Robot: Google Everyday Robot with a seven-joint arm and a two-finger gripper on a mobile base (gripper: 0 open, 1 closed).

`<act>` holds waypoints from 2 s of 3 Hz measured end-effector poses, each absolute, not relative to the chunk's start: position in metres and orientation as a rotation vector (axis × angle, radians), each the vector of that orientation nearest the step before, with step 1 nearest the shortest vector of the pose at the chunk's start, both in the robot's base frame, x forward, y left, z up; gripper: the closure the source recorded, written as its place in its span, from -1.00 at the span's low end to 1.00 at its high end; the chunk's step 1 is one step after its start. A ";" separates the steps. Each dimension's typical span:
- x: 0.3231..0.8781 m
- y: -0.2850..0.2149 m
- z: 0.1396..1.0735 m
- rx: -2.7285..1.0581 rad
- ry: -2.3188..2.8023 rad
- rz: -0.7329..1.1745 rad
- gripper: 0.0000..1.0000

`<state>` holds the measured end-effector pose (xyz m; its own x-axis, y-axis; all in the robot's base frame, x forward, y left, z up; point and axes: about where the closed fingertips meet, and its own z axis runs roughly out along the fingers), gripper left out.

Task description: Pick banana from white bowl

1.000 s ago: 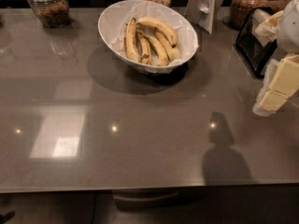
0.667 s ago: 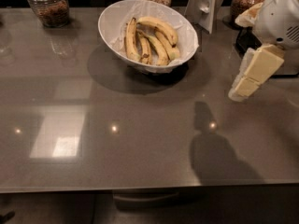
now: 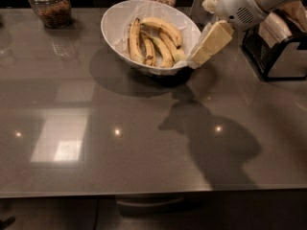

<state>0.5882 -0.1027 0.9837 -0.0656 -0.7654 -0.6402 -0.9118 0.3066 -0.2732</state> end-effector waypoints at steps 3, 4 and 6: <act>0.634 -0.088 0.991 -1.401 1.755 0.263 -1.00; 0.676 -0.072 0.987 -1.343 1.708 0.282 -1.00; 0.744 -0.046 0.971 -1.311 1.681 0.322 -0.41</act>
Offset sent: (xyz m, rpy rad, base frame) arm 0.0336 0.0039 0.0099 0.0902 -0.0987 -0.0307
